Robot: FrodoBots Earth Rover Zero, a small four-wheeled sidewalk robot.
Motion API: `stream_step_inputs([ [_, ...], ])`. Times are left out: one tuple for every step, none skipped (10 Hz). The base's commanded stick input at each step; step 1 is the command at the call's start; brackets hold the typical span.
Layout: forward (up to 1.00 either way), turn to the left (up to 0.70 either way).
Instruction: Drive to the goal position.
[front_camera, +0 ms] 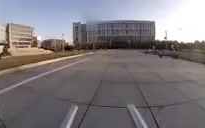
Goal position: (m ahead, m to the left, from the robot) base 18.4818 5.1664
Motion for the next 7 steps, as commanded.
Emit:
stream_step_inputs([
  [0.7,0.0],
  [0.7,0.0],
  [0.7,0.0],
  [0.7,0.0],
  [0.7,0.0],
  [0.7,0.0],
  [0.7,0.0],
])
